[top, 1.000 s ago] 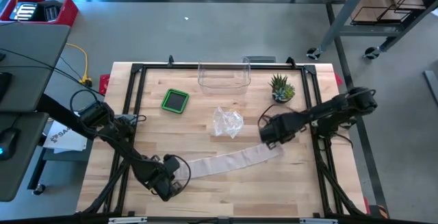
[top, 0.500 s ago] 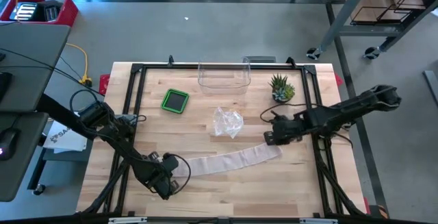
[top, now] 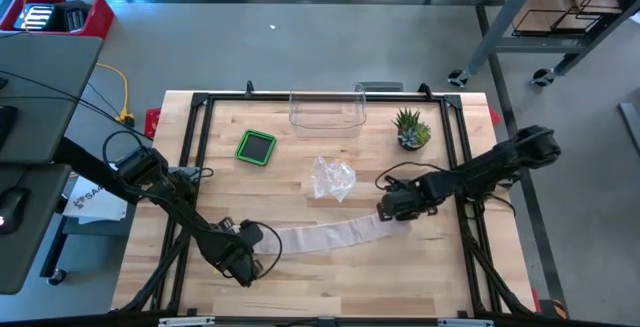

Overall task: Roll bandage
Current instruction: Roll the bandage

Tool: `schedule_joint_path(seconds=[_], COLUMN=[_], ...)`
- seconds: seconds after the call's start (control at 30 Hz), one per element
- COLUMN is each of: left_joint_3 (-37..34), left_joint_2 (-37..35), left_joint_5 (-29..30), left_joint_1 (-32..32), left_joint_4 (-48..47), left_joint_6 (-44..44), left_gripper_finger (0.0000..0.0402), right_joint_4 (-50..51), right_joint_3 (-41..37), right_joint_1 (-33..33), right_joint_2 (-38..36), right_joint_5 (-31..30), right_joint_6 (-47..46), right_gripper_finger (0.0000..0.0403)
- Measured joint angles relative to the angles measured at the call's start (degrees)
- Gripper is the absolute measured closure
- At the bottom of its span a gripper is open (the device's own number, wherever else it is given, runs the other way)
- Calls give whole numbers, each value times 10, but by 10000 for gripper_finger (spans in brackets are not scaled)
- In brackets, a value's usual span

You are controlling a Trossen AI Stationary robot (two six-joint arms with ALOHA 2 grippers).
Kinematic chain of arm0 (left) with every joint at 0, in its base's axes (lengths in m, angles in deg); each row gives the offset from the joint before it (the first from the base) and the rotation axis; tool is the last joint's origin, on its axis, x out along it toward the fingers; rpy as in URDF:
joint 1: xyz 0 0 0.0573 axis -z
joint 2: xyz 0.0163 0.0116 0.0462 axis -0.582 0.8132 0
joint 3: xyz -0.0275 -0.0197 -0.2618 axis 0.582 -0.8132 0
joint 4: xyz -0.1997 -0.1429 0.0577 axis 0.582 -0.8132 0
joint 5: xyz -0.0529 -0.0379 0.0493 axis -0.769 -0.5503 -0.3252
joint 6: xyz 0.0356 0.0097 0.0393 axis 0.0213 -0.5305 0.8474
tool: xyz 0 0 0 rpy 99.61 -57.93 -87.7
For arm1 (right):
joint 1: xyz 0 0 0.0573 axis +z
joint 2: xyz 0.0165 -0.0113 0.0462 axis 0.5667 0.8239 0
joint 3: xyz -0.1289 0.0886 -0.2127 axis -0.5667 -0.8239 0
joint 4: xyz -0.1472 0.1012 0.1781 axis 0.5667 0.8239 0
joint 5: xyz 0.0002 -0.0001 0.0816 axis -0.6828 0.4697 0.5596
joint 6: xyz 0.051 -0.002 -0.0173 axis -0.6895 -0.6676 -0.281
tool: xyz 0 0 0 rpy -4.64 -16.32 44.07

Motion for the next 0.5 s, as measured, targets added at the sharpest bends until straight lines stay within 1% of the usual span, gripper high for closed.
schedule_joint_path(seconds=[0.03, 0.13, 0.3, 0.4, 0.5], left_joint_3=[0, 0, 0, 0, 0], left_joint_2=[0, 0, -7, -25, -41], left_joint_5=[-2, -7, -18, -8, -3], left_joint_1=[0, 0, 0, -3, -9], left_joint_4=[0, 0, 2, 3, 15], left_joint_6=[0, -4, -9, -9, 10], left_gripper_finger=[401, 401, 401, 401, 401], right_joint_4=[-1, 4, 54, 70, 73], right_joint_3=[0, 1, -1, -2, -2], right_joint_1=[5, 37, 97, 124, 144], right_joint_2=[3, 2, -11, -16, -16], right_joint_5=[8, 3, -8, -7, -4], right_joint_6=[-10, -64, -156, -189, -219], right_gripper_finger=[403, 403, 403, 403, 403])
